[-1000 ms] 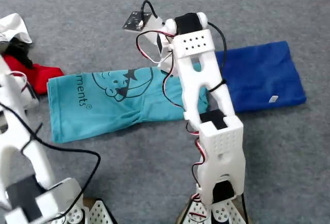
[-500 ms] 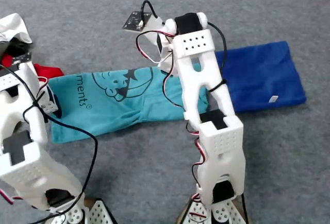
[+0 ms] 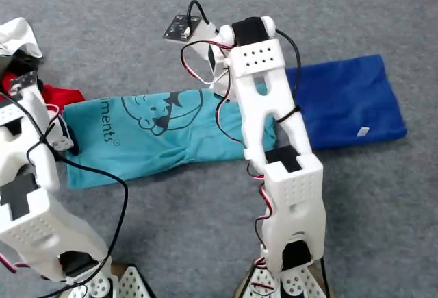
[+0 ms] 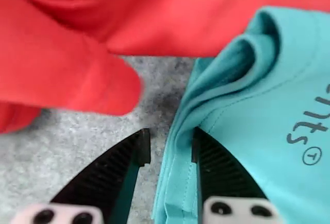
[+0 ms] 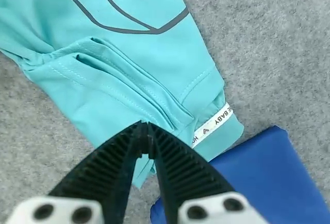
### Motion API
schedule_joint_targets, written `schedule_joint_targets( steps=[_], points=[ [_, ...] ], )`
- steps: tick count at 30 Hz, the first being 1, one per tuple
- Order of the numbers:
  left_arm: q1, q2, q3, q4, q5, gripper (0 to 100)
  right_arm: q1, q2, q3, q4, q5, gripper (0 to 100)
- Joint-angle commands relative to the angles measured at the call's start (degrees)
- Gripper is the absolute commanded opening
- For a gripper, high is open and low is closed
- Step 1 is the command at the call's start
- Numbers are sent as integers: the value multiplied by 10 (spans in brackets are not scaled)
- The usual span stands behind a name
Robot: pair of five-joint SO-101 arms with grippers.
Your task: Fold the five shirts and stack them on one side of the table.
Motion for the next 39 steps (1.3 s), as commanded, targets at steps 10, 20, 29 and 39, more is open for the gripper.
schedule_joint_targets(
  steps=[10, 20, 29, 39],
  points=[
    [26, 77, -47, 76, -14, 115, 9, -37, 8, 10, -2, 3],
    [28, 305, -326, 258, -7, 20, 10, -37, 7, 10, -4, 3],
    [27, 326, -389, 264, 4, 18, 11, -63, 7, 10, -4, 2],
    [102, 161, -347, 261, 37, 18, 62, -114, 12, 10, -2, 2]
  ],
)
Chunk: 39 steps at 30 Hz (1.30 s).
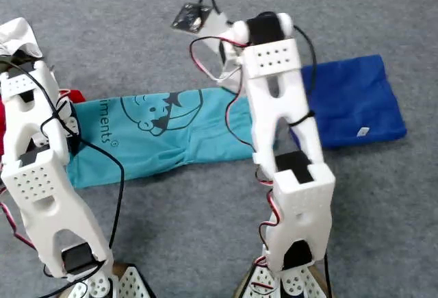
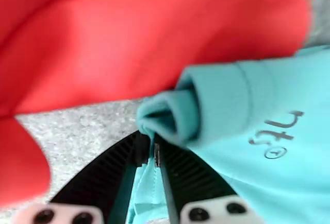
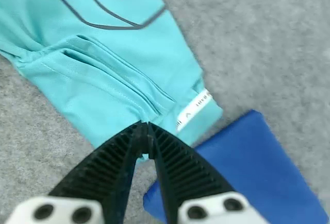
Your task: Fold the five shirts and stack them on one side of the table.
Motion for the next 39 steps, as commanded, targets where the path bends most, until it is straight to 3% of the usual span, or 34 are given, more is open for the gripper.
schedule_joint_targets(
  steps=[1, 10, 15, 23, 31, 39],
  points=[
    [52, -89, 33, -15, 8, 18, 38, -43, -1, 10, -1, 2],
    [181, -229, 135, -58, 71, 18, 123, -46, 0, 11, 36, 2],
    [114, -233, 148, -74, 98, 19, 152, -47, 0, 12, 40, 2],
    [15, -208, 168, -82, 72, 19, 159, -47, -1, 11, 58, 2],
    [-26, -196, 256, -166, 64, 19, 157, -57, 0, 12, 60, 3],
    [-40, -196, 255, -184, 72, 23, 136, -123, 46, 13, 91, 3]
  ],
)
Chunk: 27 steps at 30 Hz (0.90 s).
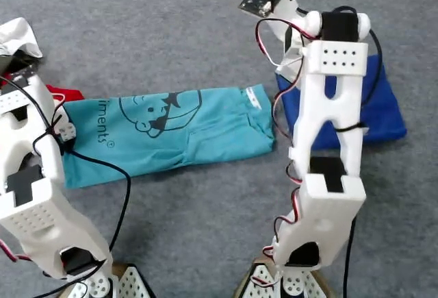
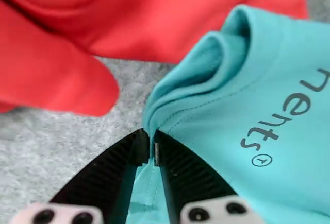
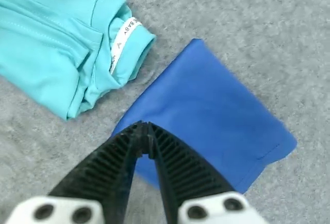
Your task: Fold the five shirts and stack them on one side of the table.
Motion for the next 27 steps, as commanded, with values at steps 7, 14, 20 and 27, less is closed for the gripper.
schedule_joint_targets(
  steps=[7, 14, 20, 27],
  points=[
    [4, -6, 4, -4, -20, 105, -53, -145, 131, 4, 38, 3],
    [-15, -5, 4, -3, -3, 107, -53, -210, 202, -19, 37, 3],
    [-33, -6, 2, 11, -24, 111, -53, -255, 264, -33, 49, 3],
    [-21, -6, 6, 18, -25, 129, -55, -319, 339, -67, 49, 3]
  ],
)
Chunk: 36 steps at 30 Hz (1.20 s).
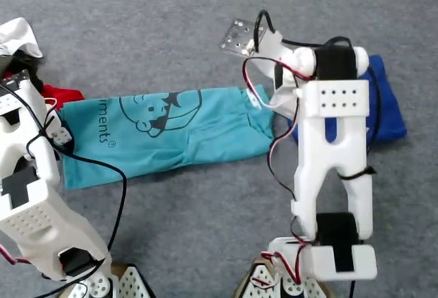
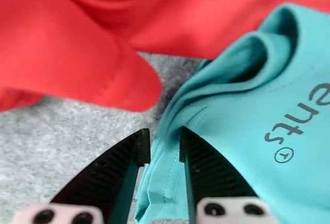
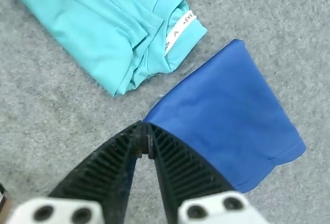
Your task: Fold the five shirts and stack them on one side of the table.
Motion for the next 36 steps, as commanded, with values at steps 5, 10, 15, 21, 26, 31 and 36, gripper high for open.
schedule_joint_targets(
  steps=[5, 10, 15, 21, 26, 31, 36],
  points=[
    [8, -19, 9, 4, -6, 153, -7, -66, 55, -24, 9, 3],
    [7, -43, 9, 4, -30, 164, -7, -76, 64, -43, 17, 3],
    [4, -28, 17, -9, -51, 164, -4, -78, 62, -41, 18, 3],
    [-12, 24, 42, -71, -62, 163, -3, -78, 61, -41, 33, 3],
    [-2, 29, 36, -68, -64, 152, -7, -78, 61, -41, 33, 3],
    [8, 50, 34, -30, -61, 118, -6, -78, 60, -42, 33, 3],
    [18, 129, -44, 65, -66, 108, -3, -78, 61, -40, 31, 3]
  ],
)
